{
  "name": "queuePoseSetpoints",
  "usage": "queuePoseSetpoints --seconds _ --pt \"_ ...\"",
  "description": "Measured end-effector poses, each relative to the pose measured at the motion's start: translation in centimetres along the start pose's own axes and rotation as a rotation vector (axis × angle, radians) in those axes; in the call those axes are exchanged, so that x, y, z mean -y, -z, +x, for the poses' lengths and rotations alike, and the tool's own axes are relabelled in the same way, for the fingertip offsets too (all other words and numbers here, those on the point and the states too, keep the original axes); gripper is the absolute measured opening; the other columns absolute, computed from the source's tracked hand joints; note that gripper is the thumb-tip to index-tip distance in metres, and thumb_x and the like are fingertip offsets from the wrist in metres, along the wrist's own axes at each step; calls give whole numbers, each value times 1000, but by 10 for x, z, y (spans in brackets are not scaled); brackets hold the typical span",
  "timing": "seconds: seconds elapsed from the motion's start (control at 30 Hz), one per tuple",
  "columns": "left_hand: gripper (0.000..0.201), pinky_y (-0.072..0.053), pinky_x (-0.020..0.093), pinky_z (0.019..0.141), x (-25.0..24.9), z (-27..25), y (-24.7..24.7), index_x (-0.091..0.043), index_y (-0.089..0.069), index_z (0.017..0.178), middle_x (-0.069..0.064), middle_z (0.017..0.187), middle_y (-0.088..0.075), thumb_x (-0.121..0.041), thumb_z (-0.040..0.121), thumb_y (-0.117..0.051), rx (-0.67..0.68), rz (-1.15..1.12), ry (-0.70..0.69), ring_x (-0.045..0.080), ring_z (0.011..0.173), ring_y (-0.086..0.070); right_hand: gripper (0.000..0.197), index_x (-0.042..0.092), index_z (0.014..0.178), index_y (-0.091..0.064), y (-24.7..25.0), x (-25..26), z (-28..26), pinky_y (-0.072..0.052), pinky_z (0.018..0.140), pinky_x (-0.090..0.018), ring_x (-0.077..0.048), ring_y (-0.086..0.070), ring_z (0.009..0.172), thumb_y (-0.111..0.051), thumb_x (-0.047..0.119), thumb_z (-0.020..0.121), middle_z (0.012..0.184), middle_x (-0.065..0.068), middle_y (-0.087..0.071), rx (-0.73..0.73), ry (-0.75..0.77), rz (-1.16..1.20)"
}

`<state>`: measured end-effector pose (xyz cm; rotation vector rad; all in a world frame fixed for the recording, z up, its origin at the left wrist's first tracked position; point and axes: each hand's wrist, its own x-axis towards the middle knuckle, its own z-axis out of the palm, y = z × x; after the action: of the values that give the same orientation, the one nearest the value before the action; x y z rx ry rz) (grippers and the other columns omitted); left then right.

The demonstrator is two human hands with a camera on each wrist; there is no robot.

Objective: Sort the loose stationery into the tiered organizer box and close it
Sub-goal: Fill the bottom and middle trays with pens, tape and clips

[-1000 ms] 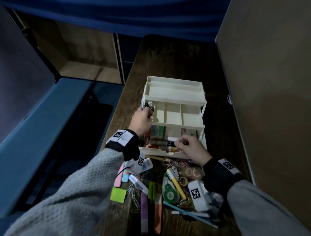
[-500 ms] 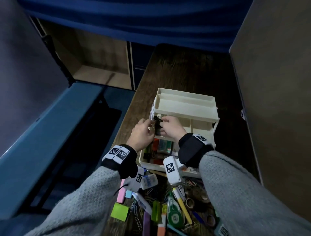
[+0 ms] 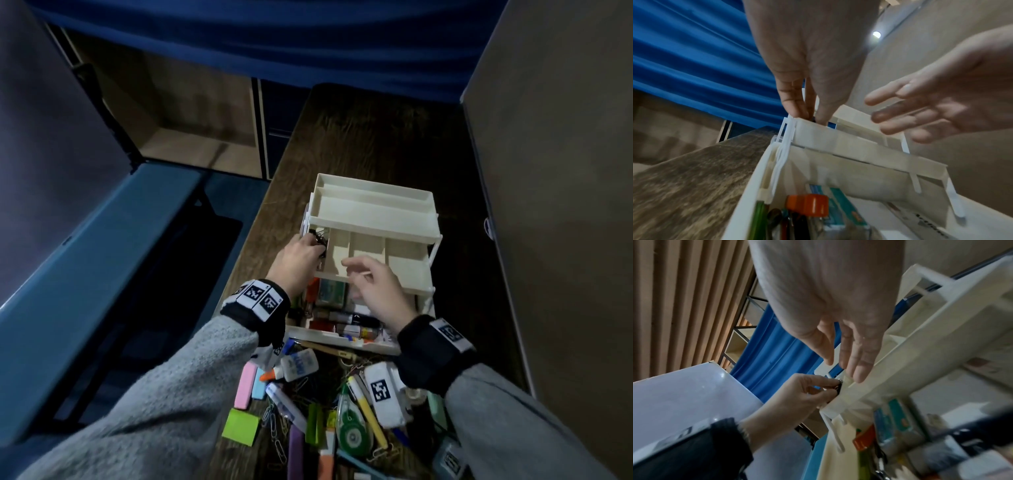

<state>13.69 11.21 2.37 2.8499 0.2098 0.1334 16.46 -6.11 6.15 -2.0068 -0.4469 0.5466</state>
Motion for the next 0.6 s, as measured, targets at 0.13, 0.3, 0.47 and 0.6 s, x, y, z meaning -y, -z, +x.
queuePoseSetpoints --seconds 0.13,0.3,0.47,0.6 --pt "25 -50 41 87 -1 9 4 -11 -62 115 9 114 -57 -16 94 -51 -1 34 -29 26 103 -53 27 28 100 -64 12 -25 -23 -54 88 -36 -12 -56 104 -47 7 96 113 5 -59 20 -23 23" --pt "33 -46 42 91 -1 7 5 -13 -58 125 10 116 -57 -23 94 -50 24 -10 -9 28 107 -50 27 26 95 -66 23 -49 -44 -53 70 -22 -9 -58 95 -48 5 96 112 5 -59 -7 -73 75" --pt "27 -47 42 86 -3 -1 0 -9 -61 112 12 117 -50 -25 93 -51 -61 -15 -17 28 100 -52 24 20 97 -67 32 -62 -60 -53 68 -19 -11 -62 98 -48 5 96 113 9 -62 -42 -78 84" --pt "35 -40 44 92 -5 4 -5 -10 -51 127 11 131 -48 -21 95 -44 11 67 8 30 116 -46 27 23 93 -67 34 -66 -65 -51 64 -17 -9 -62 94 -48 5 95 109 10 -63 -57 -89 105"
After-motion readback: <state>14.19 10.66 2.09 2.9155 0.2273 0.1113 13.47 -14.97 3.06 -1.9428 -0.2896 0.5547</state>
